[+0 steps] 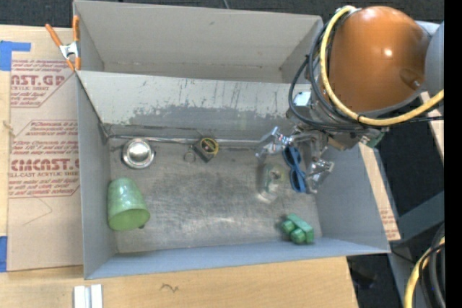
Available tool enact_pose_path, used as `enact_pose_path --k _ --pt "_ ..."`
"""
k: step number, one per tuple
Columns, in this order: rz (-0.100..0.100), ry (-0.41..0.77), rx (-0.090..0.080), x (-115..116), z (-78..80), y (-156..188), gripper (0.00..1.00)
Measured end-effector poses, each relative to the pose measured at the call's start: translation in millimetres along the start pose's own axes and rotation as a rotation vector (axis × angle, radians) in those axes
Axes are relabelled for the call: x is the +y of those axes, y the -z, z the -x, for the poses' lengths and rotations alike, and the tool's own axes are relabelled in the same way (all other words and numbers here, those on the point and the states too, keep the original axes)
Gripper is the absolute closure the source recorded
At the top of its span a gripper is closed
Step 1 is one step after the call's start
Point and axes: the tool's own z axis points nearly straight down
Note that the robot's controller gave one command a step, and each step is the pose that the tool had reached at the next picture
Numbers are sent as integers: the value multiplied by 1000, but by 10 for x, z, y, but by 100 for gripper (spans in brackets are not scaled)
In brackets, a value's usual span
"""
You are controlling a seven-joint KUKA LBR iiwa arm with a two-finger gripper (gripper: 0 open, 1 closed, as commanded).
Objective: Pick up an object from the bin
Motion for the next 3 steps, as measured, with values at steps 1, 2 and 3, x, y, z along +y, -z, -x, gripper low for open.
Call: enact_pose_path --k 1,2,3 --pt "9 101 6 -197 -604 -1435 0" --pt "1 415 -1 -107 -791 -1881 0" --pt "-3 414 2 -125 -806 -1866 100"
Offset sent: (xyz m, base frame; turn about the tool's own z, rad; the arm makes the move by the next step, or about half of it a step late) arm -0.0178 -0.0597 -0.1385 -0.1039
